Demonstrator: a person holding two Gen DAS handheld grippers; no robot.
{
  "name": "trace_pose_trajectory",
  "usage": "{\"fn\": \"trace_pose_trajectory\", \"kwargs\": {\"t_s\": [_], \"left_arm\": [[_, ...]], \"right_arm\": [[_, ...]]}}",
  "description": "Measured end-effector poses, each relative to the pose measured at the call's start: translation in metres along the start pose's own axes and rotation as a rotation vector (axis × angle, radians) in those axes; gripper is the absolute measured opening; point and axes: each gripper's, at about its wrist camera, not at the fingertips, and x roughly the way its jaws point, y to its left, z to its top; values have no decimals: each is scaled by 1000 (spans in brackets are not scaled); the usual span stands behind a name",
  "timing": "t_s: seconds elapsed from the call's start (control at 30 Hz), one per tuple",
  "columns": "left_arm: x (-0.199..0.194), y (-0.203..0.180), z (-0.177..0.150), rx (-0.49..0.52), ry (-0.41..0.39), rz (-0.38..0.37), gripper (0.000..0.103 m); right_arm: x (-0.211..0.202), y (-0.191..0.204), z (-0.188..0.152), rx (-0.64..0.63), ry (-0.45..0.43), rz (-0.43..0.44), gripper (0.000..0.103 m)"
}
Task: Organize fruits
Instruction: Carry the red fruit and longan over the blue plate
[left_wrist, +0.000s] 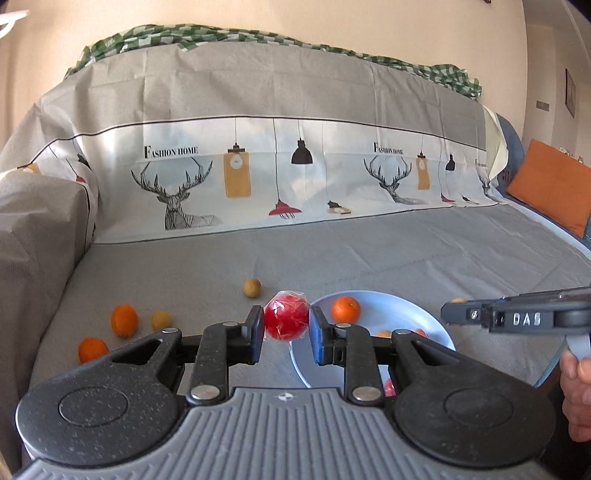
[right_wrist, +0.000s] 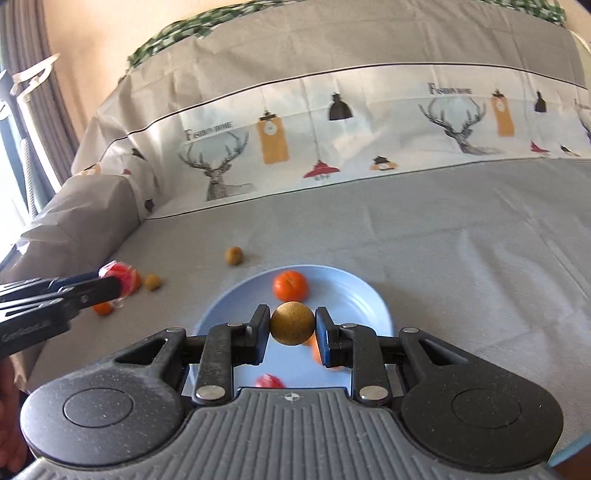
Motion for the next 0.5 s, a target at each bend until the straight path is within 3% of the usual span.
{"fn": "trace_pose_trajectory", "kwargs": {"t_s": [0.17,0.5], "left_arm": [[9,-4,-2,15,20,6,28],[30,-16,-10,93,55,-3,28]], "right_arm": [[1,-12,1,68,-11,-11,28],[20,-3,1,49,18,-16,28]]}}
